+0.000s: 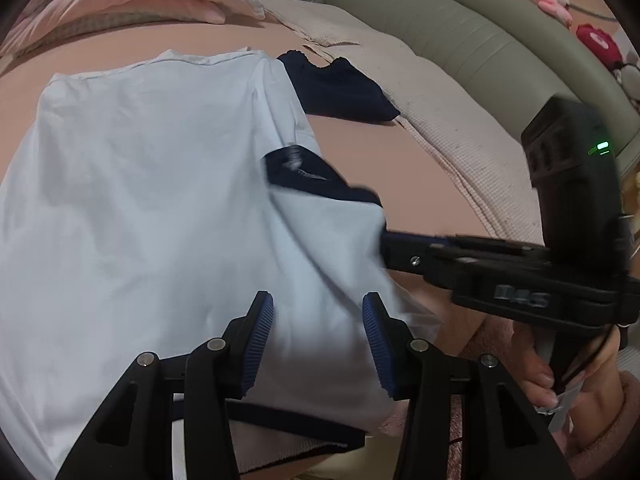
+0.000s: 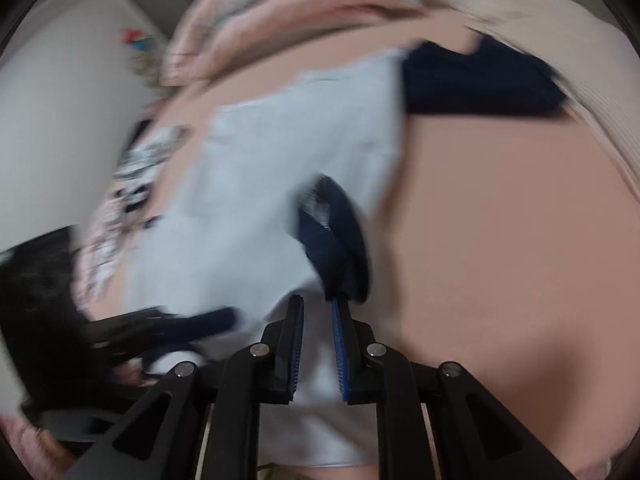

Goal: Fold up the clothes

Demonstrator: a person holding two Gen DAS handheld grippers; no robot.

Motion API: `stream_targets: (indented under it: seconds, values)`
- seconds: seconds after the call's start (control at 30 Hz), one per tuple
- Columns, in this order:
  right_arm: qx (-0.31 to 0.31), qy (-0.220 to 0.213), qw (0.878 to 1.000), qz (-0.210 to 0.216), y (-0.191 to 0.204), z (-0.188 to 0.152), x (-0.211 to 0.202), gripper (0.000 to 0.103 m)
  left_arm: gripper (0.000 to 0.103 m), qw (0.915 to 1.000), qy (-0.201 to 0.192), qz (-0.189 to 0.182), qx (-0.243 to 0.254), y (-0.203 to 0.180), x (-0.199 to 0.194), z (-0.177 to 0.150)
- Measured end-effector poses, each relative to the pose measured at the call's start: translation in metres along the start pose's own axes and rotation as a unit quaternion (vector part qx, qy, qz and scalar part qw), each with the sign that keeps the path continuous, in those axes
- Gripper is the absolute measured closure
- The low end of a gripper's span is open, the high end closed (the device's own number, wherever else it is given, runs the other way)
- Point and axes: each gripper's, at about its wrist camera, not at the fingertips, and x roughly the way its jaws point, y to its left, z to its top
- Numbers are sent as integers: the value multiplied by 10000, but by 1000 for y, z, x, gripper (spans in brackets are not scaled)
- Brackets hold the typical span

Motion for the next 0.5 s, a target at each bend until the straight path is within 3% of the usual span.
stream_targets:
  seconds: [0.1,0.17,0.2,0.27,0.33,0.4,0.5]
  values:
    - [280,-168,9993,154,-10,1,-7,90,60,9996,-57,-257,-68,-1,-3,1]
    - [796,-349,9962,90,-30,-2,-14,89,60,9989,-106,-450,-24,-9,-2,6]
    - [840,-355,9958,-52,-32,-5,-15,90,60,9992,-120,-379,28,-13,1,8]
    - [680,-196,9966,-415,-30,-11,-14,90,60,9998,-113,-97,131,-21,9,13]
    - [395,170,9964,-732,-21,-19,-8,90,60,9989,16,461,78,-19,20,15]
    - [221,496,9940,-953,-18,-27,2,90,60,9954,83,946,-160,-9,20,15]
    - [190,663,9879,-1388,-17,-36,7,88,60,9893,9,1391,-452,6,5,8]
